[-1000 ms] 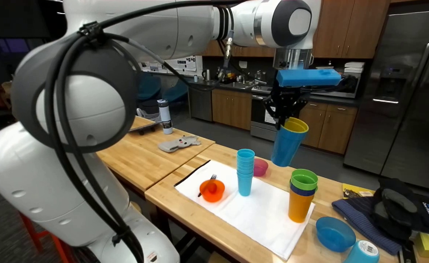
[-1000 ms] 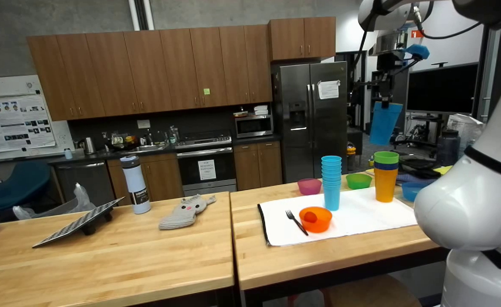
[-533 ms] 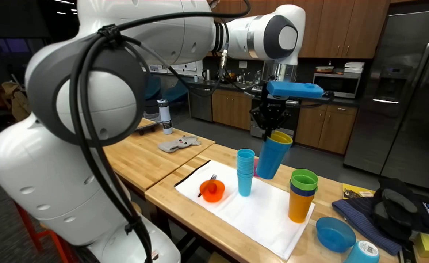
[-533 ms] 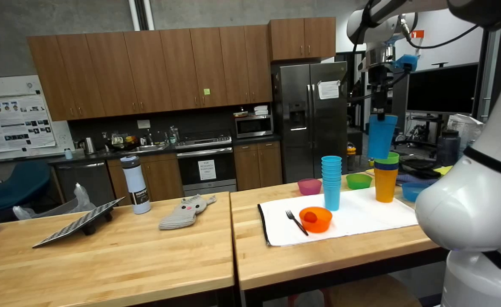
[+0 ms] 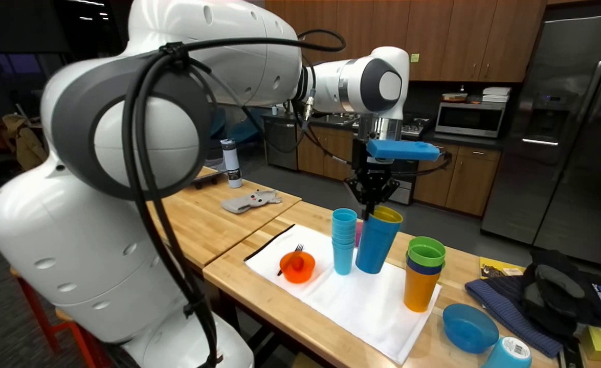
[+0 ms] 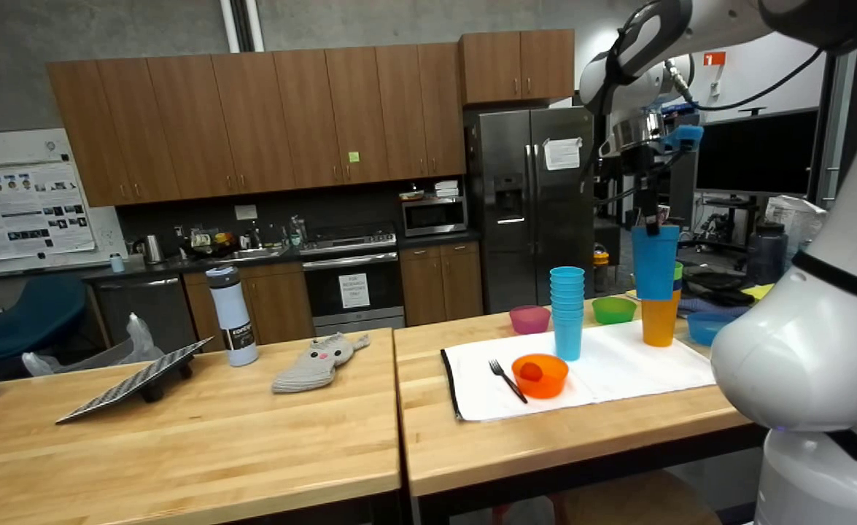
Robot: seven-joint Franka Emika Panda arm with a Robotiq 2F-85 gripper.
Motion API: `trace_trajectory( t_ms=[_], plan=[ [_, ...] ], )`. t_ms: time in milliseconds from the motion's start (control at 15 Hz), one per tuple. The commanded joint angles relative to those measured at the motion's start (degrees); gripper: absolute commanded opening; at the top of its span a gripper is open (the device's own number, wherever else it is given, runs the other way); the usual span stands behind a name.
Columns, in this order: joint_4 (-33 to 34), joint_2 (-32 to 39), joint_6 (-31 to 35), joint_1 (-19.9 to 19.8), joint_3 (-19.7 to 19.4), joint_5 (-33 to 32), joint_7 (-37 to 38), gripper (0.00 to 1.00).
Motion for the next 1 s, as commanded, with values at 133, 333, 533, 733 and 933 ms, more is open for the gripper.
trace_trajectory(
  t_ms=[133,333,533,733,933],
  plan=[
    [-7.6,-2.3,11.2,0.3,1.6,-6.7,1.5,0.02],
    [-10.7,-2.4,16.2,0.3,2.0,-8.3,2.2,0.02],
    [-13.0,-2.4,20.3,0.3,1.8,-7.7,2.5,0.02],
    [-14.4,-2.0,23.3,0.2,1.6,-7.3,2.4,0.02],
    [-15.3,-1.4,25.7,0.1,1.4,-6.8,2.1,0.02]
  ],
)
